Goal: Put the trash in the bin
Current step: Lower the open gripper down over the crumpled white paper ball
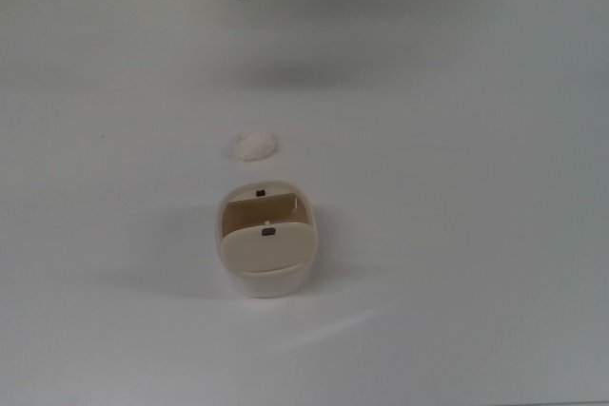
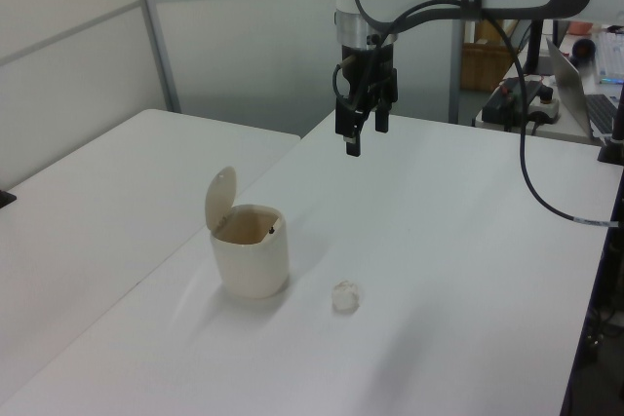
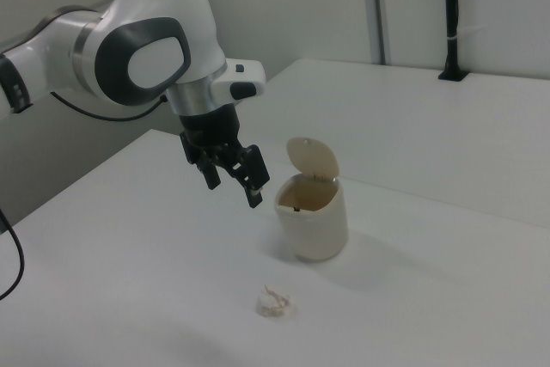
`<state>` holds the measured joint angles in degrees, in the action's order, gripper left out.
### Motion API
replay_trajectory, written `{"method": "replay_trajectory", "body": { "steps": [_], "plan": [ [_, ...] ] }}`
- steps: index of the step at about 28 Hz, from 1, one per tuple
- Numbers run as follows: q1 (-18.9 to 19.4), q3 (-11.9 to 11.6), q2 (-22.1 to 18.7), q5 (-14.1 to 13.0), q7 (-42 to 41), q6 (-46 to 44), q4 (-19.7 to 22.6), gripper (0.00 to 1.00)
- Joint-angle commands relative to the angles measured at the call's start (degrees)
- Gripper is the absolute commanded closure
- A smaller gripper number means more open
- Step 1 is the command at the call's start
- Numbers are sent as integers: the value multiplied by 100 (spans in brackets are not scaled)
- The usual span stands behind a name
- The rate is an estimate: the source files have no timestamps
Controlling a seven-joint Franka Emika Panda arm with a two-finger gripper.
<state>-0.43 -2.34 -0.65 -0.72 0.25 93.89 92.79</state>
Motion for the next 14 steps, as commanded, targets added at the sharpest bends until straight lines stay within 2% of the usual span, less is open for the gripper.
{"method": "replay_trajectory", "body": {
  "steps": [1,5,9,14],
  "plan": [
    [17,-48,116,-357,-165,-81,19,0],
    [26,-30,345,-359,-419,-73,28,0],
    [113,31,644,-359,-1096,-29,160,0],
    [254,23,1057,-342,-1247,462,415,0]
  ]
}}
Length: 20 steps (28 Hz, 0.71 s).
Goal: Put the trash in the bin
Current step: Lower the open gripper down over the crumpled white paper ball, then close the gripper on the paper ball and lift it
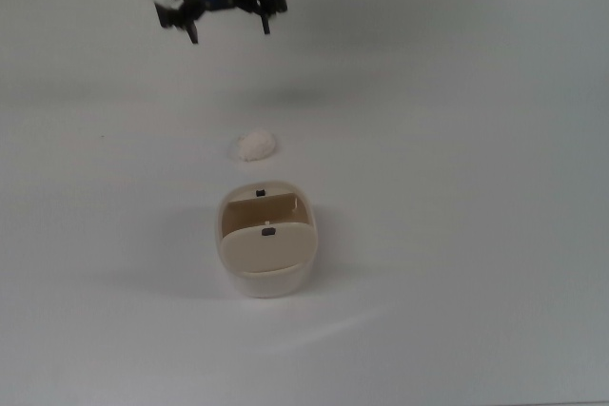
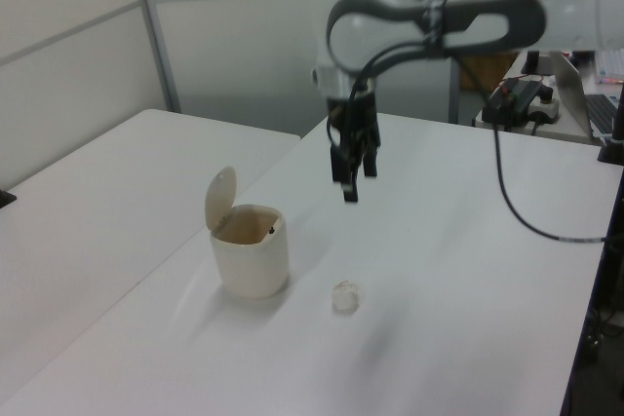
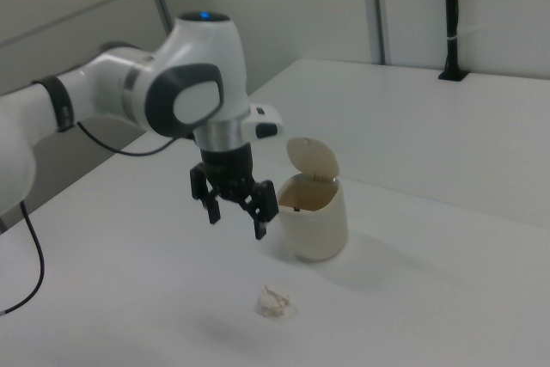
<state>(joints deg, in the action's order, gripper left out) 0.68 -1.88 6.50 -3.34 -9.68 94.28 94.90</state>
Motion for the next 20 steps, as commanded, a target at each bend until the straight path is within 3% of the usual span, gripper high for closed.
{"method": "replay_trajectory", "body": {
  "steps": [1,7,12,20],
  "plan": [
    [169,-23,387,-70,-254,572,283,0],
    [389,-23,738,17,-245,1671,784,0],
    [564,-23,1186,456,-184,2059,819,0],
    [591,-23,1432,641,-175,2305,881,0]
  ]
}}
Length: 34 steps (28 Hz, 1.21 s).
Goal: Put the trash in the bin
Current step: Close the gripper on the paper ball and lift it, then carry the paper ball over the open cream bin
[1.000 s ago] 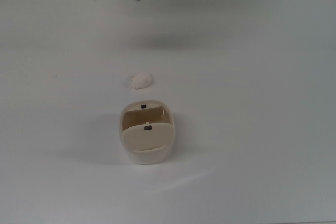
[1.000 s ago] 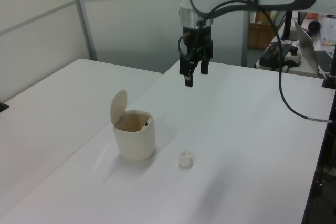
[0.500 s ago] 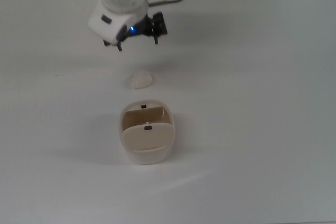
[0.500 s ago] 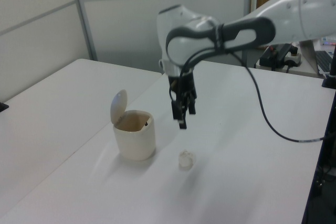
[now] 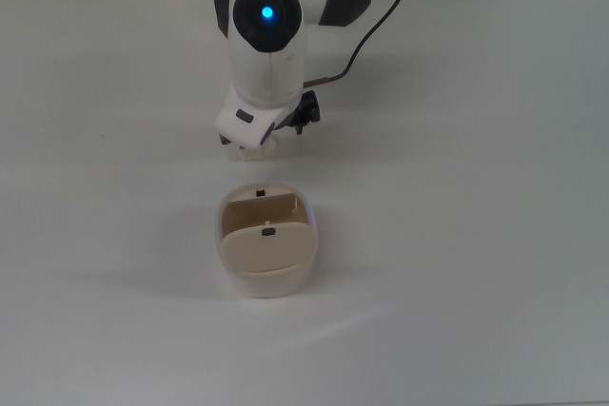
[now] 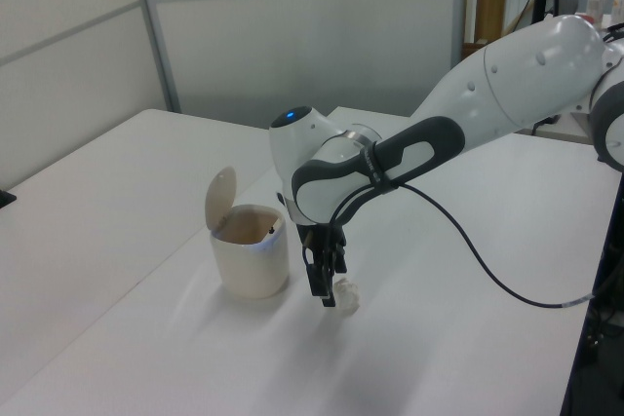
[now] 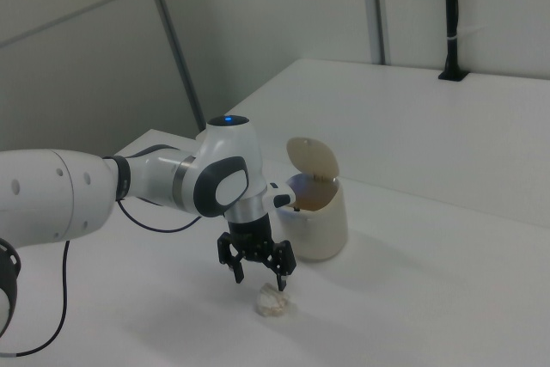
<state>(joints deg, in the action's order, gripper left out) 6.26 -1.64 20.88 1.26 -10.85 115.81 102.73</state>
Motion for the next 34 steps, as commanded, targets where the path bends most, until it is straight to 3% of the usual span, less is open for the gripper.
{"method": "replay_trajectory", "body": {
  "steps": [1,4,6,15,16,18,22,27,32,34],
  "plan": [
    [33,-47,13,190,-57,153,98,0],
    [24,-47,65,208,-14,170,107,2],
    [33,-56,101,278,65,214,168,16],
    [24,-56,118,410,110,293,195,48],
    [24,-65,118,402,118,293,186,56],
    [15,-82,101,410,110,285,169,61],
    [-28,-118,-83,410,110,249,133,68],
    [-160,-127,-347,393,127,223,11,69],
    [-275,-135,-479,340,381,276,-393,68],
    [-275,-135,-462,340,566,311,-736,68]
  ]
}}
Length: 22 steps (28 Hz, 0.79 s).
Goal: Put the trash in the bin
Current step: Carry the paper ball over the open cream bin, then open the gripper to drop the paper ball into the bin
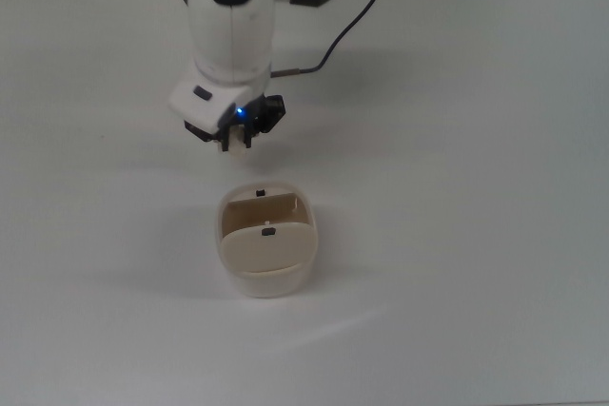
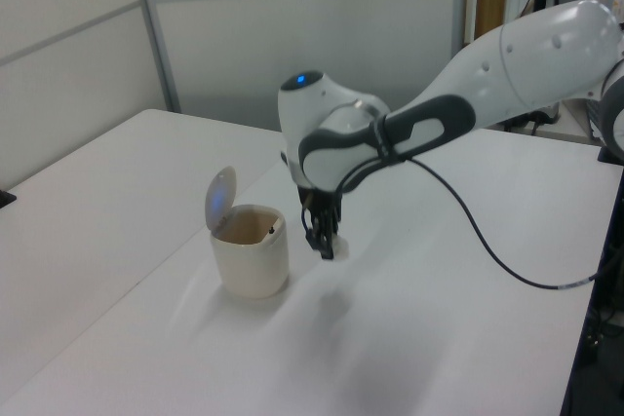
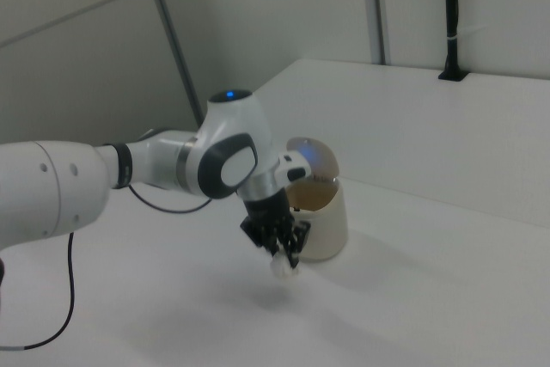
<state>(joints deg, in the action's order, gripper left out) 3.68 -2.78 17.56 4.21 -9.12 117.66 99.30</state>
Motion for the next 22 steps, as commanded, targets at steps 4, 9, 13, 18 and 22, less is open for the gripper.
{"method": "replay_trajectory", "body": {
  "steps": [4,9,13,18,22],
  "plan": [
    [1,-12,-113,27,428,441,-587,67],
    [63,49,1,27,902,1662,-552,66],
    [81,75,142,10,1158,2357,-543,63],
    [107,119,195,-69,1438,2508,-552,0],
    [142,119,168,-69,1826,2499,-561,0]
  ]
}}
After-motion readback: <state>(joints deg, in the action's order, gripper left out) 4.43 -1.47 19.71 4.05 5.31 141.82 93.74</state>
